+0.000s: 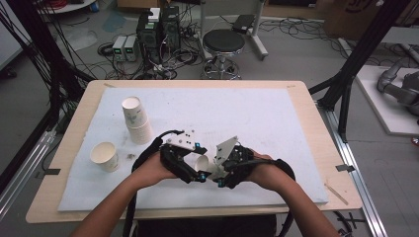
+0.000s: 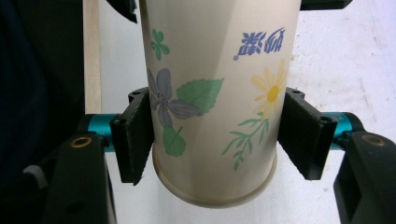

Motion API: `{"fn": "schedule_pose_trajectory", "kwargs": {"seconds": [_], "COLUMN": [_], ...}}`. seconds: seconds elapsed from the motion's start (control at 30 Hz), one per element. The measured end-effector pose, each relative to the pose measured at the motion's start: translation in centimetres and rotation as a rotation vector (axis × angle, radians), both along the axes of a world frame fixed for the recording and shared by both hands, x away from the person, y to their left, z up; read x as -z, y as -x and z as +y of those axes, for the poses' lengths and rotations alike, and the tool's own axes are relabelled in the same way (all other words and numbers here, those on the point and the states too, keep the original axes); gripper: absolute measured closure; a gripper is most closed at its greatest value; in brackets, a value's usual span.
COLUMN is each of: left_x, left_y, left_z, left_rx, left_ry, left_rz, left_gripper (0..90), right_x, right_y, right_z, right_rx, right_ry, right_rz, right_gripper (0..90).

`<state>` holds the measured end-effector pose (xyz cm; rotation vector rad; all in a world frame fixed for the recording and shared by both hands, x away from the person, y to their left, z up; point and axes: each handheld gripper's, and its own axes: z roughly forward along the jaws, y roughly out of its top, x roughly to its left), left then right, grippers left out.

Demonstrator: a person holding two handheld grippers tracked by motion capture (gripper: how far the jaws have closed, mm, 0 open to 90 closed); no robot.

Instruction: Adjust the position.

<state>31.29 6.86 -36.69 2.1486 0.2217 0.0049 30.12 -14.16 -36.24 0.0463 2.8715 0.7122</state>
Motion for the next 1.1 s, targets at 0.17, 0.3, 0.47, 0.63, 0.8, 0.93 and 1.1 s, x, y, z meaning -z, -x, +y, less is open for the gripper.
{"fn": "schedule_pose_trajectory", "kwargs": {"seconds": [0.17, 0.3, 0.47, 0.63, 0.8, 0.93, 1.1], "left_x": [0.1, 0.3, 0.4, 0.3, 0.4, 0.7, 1.2], "left_y": [-0.1, -0.2, -0.1, -0.2, -0.4, -0.4, -0.3], "left_z": [-0.1, -0.2, -0.3, 0.0, 0.7, 1.3, 1.9], "left_rx": [0.004, 0.016, 0.038, 0.030, -0.008, -0.036, -0.065], "left_ry": [-0.008, -0.016, -0.030, -0.015, 0.047, 0.097, 0.151], "left_rz": [0.009, 0.018, 0.034, 0.029, 0.029, 0.031, 0.029], "left_gripper": [22.1, 27.8, 34.9, 36.5, 36.9, 36.9, 36.9], "right_x": [0.1, 0.2, 0.0, -0.2, -1.3, -1.9, -2.1], "right_y": [0.0, 0.1, 0.1, 0.1, -0.2, -0.2, 0.0], "right_z": [0.1, 0.2, 0.2, -0.1, -1.2, -1.9, -3.3], "right_rx": [-0.001, -0.007, -0.015, -0.017, 0.008, 0.036, 0.082], "right_ry": [0.016, 0.029, 0.027, -0.007, -0.153, -0.219, -0.369], "right_rz": [0.003, 0.009, 0.015, -0.004, 0.025, 0.036, 0.034], "right_gripper": [33.1, 33.1, 33.4, 25.4, 20.0, 19.9, 20.0]}}
